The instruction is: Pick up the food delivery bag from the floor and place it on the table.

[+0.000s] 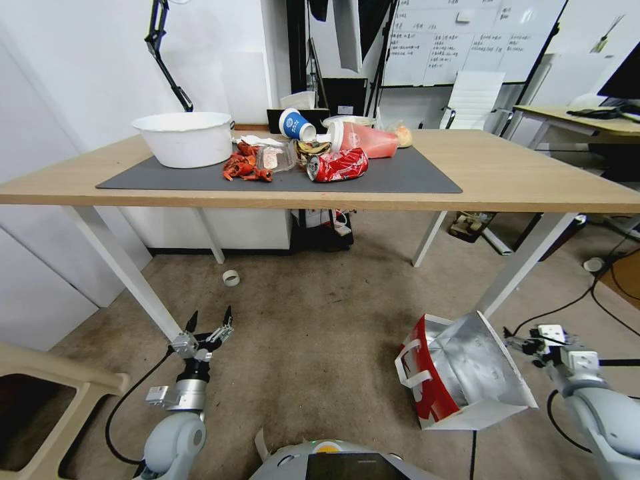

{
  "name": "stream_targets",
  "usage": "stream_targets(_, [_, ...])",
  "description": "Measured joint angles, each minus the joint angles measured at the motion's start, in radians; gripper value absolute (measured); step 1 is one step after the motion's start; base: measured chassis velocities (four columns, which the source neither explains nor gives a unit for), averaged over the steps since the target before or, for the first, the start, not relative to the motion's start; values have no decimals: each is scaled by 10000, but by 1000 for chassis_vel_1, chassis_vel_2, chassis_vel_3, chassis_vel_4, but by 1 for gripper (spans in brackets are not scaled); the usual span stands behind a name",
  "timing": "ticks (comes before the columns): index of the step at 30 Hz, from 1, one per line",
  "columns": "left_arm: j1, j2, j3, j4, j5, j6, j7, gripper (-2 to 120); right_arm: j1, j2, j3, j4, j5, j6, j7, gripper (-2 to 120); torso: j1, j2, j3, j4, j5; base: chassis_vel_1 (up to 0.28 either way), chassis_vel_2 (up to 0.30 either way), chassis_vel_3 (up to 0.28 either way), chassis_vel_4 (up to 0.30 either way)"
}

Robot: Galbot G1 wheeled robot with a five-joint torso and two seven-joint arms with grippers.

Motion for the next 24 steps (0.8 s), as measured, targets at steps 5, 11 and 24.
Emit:
stream_targets(5, [83,-48,-17,-100,73,-1,-4,100,453,-203,-431,-456,231,-91,0,100,1,2,0,-3,1,0,0,0,0])
stream_targets(11, [189,-175,-17,-253,260,-12,-5,100,1296,-533,-1241,-1284,645,-366,-3,94,1,7,0,0,-1,0,0,0,0])
stream_targets(24, [315,-341,-54,-490,422,-30,-73,100,1451,-452,-1703,-1766,1163,-913,-171,50,1,9,0,-3,-1,0,0,0,0])
